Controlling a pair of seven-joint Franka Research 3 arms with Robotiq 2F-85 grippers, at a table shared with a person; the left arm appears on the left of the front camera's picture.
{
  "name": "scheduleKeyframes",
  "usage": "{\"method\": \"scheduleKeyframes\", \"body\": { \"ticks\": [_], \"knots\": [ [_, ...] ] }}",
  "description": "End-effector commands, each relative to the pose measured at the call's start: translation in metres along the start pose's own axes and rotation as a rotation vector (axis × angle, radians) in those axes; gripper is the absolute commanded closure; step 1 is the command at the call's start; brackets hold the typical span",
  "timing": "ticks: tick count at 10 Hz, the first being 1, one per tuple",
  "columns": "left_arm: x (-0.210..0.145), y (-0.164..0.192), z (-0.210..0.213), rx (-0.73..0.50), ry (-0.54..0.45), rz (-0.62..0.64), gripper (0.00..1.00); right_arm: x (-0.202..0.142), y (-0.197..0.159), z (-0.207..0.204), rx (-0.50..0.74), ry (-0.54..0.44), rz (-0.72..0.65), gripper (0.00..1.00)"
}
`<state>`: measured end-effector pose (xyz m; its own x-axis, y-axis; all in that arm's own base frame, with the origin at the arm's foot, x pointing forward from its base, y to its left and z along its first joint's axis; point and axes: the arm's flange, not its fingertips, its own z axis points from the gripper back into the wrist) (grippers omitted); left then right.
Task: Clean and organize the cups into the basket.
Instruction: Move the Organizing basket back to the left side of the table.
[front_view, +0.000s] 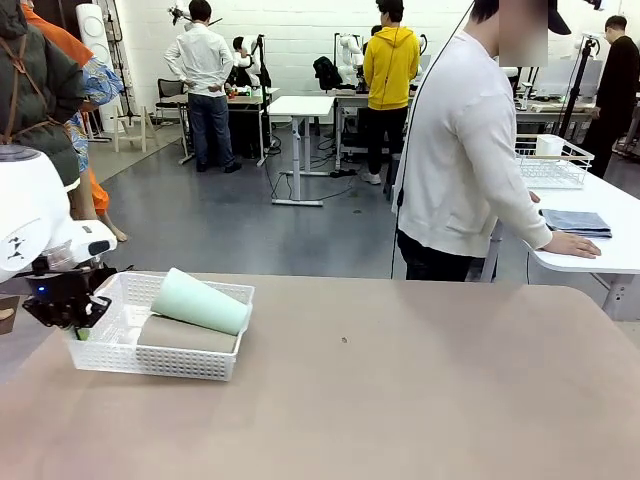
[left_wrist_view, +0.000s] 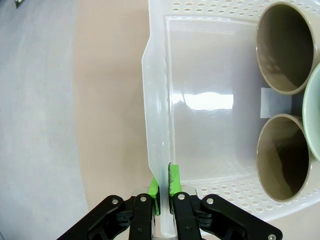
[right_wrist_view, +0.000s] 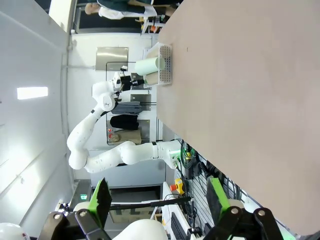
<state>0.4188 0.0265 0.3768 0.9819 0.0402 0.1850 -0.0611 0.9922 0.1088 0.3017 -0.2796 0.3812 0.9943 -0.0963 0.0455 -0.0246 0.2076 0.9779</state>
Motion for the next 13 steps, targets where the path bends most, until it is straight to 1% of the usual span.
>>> {"method": "scheduleKeyframes", "body": {
  "ticks": [1, 2, 4, 5, 6, 7, 9, 10, 11, 12, 13],
  "knots": [
    [0.009, 0.023, -0.009, -0.01, 0.01, 0.012, 0.94, -0.002, 0.002, -0.001, 0.002, -0.002, 0.004, 0.0],
    [0.008, 0.03, -0.016, 0.006, 0.031, 0.028, 0.94, -0.002, 0.002, -0.001, 0.002, -0.002, 0.004, 0.0],
    [0.007, 0.044, -0.025, -0.023, 0.026, 0.049, 0.94, -0.002, 0.002, -0.001, 0.002, -0.002, 0.004, 0.0],
    [0.007, 0.047, -0.024, -0.027, 0.026, 0.057, 0.59, -0.002, 0.002, -0.001, 0.002, -0.002, 0.004, 0.0],
    [0.008, 0.048, -0.021, -0.026, 0.014, 0.064, 0.35, -0.002, 0.002, -0.001, 0.002, -0.002, 0.004, 0.0],
    [0.008, 0.048, -0.019, -0.032, 0.008, 0.067, 0.0, -0.002, 0.002, -0.001, 0.002, -0.002, 0.004, 0.0],
    [0.008, 0.052, -0.018, -0.028, 0.006, 0.066, 0.0, -0.002, 0.002, -0.001, 0.002, -0.002, 0.004, 0.0],
    [0.008, 0.054, -0.018, -0.025, 0.006, 0.067, 0.13, -0.002, 0.002, -0.001, 0.002, -0.002, 0.004, 0.0],
    [0.008, 0.053, -0.018, -0.022, 0.01, 0.068, 0.04, -0.002, 0.002, -0.001, 0.002, -0.002, 0.004, 0.0],
    [0.008, 0.052, -0.018, -0.023, 0.015, 0.073, 0.0, -0.002, 0.002, -0.001, 0.002, -0.002, 0.004, 0.0],
    [0.009, 0.052, -0.02, -0.021, 0.024, 0.072, 0.0, -0.002, 0.002, -0.001, 0.002, -0.002, 0.004, 0.0]
  ]
}}
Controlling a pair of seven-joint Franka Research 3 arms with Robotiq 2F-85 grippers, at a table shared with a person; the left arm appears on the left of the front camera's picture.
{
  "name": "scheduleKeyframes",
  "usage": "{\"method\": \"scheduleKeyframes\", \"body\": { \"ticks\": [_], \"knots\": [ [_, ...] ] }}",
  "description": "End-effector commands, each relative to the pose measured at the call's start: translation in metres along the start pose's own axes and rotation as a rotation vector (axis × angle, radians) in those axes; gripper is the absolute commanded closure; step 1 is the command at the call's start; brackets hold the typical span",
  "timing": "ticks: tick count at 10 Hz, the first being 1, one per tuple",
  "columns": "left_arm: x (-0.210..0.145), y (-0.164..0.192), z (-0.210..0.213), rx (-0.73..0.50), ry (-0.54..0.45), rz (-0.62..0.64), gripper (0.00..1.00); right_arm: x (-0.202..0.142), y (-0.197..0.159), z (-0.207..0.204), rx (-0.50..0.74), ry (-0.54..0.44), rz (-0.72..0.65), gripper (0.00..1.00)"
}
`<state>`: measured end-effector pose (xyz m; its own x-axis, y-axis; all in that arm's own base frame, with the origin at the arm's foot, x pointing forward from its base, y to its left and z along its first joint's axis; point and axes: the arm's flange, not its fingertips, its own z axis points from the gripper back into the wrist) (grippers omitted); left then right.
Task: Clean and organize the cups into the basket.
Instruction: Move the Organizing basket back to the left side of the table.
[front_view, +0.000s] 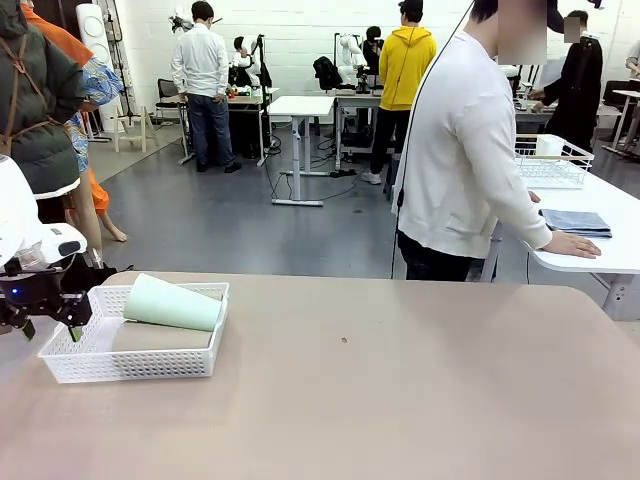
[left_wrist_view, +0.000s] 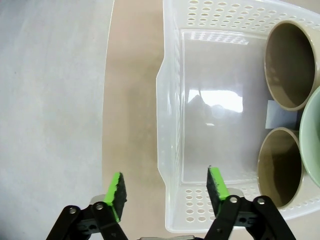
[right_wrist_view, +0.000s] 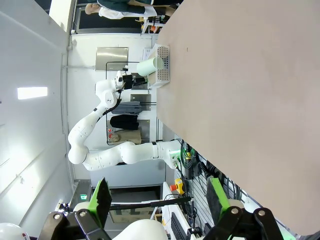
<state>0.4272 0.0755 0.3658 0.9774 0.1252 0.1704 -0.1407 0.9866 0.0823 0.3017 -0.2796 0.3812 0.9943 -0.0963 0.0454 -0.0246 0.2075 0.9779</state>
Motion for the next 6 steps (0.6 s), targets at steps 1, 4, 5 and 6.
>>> {"method": "scheduleKeyframes", "body": {
  "ticks": [1, 4, 5, 6],
  "knots": [
    [0.002, 0.004, -0.003, -0.008, 0.007, -0.014, 0.0, -0.002, 0.002, -0.001, 0.002, -0.002, 0.004, 0.0],
    [0.0, 0.005, 0.001, 0.007, 0.018, -0.009, 0.0, -0.002, 0.002, -0.001, 0.002, -0.002, 0.004, 0.0],
    [-0.008, 0.005, 0.014, 0.008, 0.009, 0.0, 0.0, -0.002, 0.002, -0.001, 0.002, -0.002, 0.004, 0.0],
    [-0.025, 0.001, 0.043, -0.014, -0.039, 0.02, 0.0, -0.002, 0.002, -0.001, 0.002, -0.002, 0.004, 0.0]
  ]
}}
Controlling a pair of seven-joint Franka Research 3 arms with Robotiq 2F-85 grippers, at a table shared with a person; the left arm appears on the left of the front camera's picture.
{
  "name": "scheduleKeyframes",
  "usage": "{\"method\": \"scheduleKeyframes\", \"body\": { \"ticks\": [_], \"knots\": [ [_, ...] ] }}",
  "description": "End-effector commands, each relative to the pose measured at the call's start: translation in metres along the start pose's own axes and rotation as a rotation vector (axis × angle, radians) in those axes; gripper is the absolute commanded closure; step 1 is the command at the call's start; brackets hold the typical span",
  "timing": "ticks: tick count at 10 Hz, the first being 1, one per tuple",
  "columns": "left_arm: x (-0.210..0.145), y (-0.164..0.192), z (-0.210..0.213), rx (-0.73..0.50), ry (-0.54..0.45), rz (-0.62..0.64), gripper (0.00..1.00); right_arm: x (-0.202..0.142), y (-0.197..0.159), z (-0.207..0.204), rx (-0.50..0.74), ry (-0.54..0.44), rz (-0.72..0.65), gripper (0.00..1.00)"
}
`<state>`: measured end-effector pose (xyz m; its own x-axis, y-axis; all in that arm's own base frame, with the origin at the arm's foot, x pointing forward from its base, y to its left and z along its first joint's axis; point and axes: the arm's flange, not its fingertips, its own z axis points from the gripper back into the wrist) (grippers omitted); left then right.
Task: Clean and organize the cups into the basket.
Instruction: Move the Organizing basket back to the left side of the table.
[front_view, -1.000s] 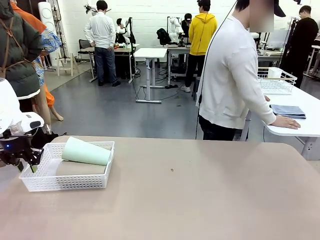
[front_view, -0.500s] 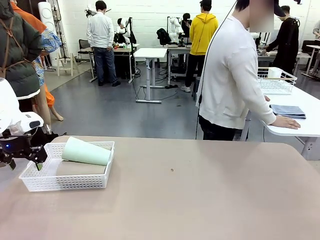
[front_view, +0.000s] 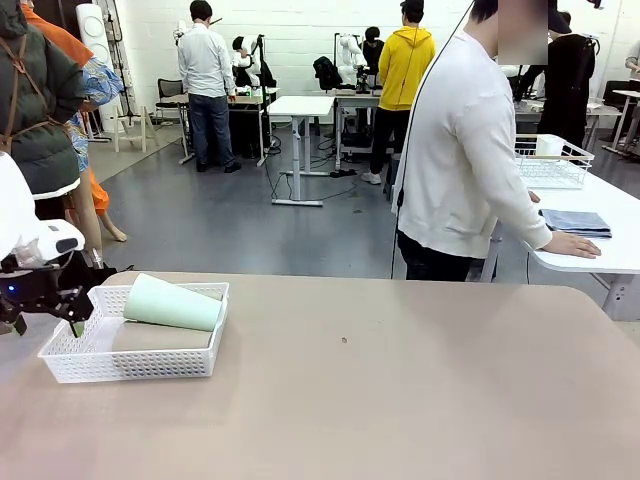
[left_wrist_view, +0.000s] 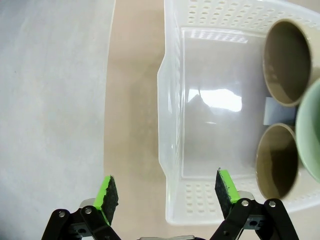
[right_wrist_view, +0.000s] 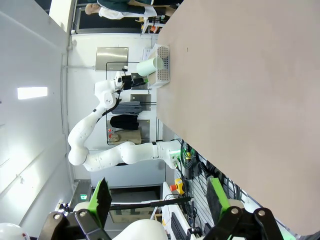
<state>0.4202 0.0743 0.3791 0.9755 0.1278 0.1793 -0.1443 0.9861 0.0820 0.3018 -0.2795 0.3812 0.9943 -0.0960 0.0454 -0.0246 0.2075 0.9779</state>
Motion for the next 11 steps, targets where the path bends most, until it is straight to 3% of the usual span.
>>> {"method": "scheduleKeyframes", "body": {
  "ticks": [1, 3, 5, 7, 8, 11],
  "knots": [
    [-0.041, -0.003, 0.065, -0.041, -0.094, 0.021, 0.0, -0.002, 0.002, -0.001, 0.002, -0.003, 0.004, 0.0],
    [-0.09, -0.01, 0.141, -0.013, -0.227, 0.071, 0.0, -0.002, 0.002, -0.001, 0.002, -0.003, 0.004, 0.0],
    [-0.117, -0.015, 0.18, -0.017, -0.269, 0.085, 0.0, -0.002, 0.002, -0.001, 0.002, -0.003, 0.004, 0.0],
    [-0.113, -0.024, 0.173, 0.016, -0.238, 0.119, 0.0, -0.002, 0.002, -0.001, 0.002, -0.003, 0.004, 0.0],
    [-0.102, -0.012, 0.209, -0.009, -0.281, 0.073, 0.0, -0.002, 0.002, -0.001, 0.002, -0.003, 0.004, 0.0],
    [-0.102, -0.012, 0.209, -0.009, -0.281, 0.073, 0.0, -0.002, 0.002, -0.001, 0.002, -0.003, 0.004, 0.0]
  ]
}}
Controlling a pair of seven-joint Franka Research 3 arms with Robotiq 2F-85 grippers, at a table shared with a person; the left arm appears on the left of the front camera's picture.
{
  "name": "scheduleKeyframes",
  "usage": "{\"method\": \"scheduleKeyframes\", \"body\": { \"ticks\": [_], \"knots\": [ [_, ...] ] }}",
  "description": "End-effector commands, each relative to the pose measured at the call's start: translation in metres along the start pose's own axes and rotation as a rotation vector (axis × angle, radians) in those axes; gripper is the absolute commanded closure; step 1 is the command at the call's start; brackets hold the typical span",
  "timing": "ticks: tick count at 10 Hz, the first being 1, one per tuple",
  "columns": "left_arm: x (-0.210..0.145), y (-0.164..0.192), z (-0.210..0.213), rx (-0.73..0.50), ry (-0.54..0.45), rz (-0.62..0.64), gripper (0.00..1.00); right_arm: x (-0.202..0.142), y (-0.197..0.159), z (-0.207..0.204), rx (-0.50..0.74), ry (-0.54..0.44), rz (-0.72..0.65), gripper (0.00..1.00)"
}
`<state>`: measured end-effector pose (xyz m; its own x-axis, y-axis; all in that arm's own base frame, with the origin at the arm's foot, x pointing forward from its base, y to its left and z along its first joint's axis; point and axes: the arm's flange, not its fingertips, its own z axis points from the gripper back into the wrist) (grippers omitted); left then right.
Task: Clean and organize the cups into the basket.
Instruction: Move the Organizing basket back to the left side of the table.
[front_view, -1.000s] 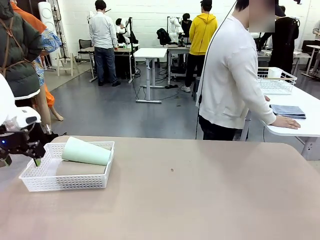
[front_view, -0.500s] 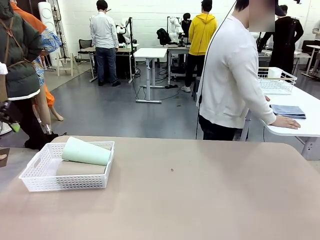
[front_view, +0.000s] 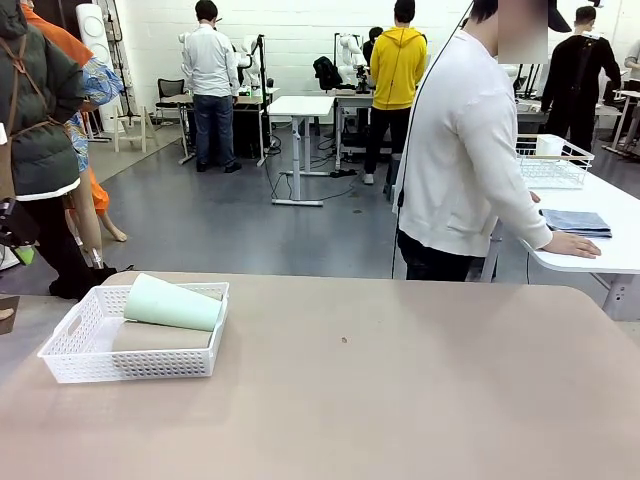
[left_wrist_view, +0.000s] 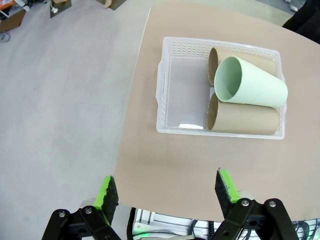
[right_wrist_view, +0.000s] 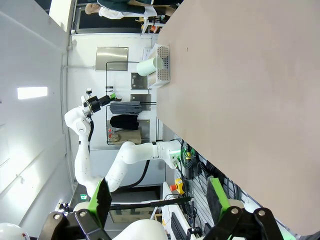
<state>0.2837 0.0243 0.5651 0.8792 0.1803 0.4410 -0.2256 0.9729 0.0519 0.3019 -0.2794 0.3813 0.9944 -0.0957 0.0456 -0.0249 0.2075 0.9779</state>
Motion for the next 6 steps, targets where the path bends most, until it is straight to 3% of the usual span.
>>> {"method": "scheduleKeyframes", "body": {
  "ticks": [1, 3, 4, 5, 6],
  "knots": [
    [0.004, 0.002, -0.002, -0.008, -0.01, -0.013, 0.0, -0.002, 0.002, -0.001, 0.002, -0.003, 0.003, 0.0],
    [0.0, 0.0, 0.0, 0.0, 0.0, 0.0, 0.0, -0.002, 0.002, -0.001, 0.002, -0.003, 0.003, 0.0],
    [0.023, 0.026, 0.004, -0.253, 0.18, 0.059, 0.0, -0.002, 0.002, -0.001, 0.002, -0.003, 0.003, 0.0],
    [0.034, 0.054, 0.004, -0.429, 0.343, 0.049, 0.0, -0.002, 0.002, -0.001, 0.002, -0.003, 0.003, 0.0],
    [0.044, 0.081, -0.002, -0.589, 0.437, 0.063, 0.0, -0.002, 0.002, -0.001, 0.002, -0.003, 0.003, 0.0]
  ]
}}
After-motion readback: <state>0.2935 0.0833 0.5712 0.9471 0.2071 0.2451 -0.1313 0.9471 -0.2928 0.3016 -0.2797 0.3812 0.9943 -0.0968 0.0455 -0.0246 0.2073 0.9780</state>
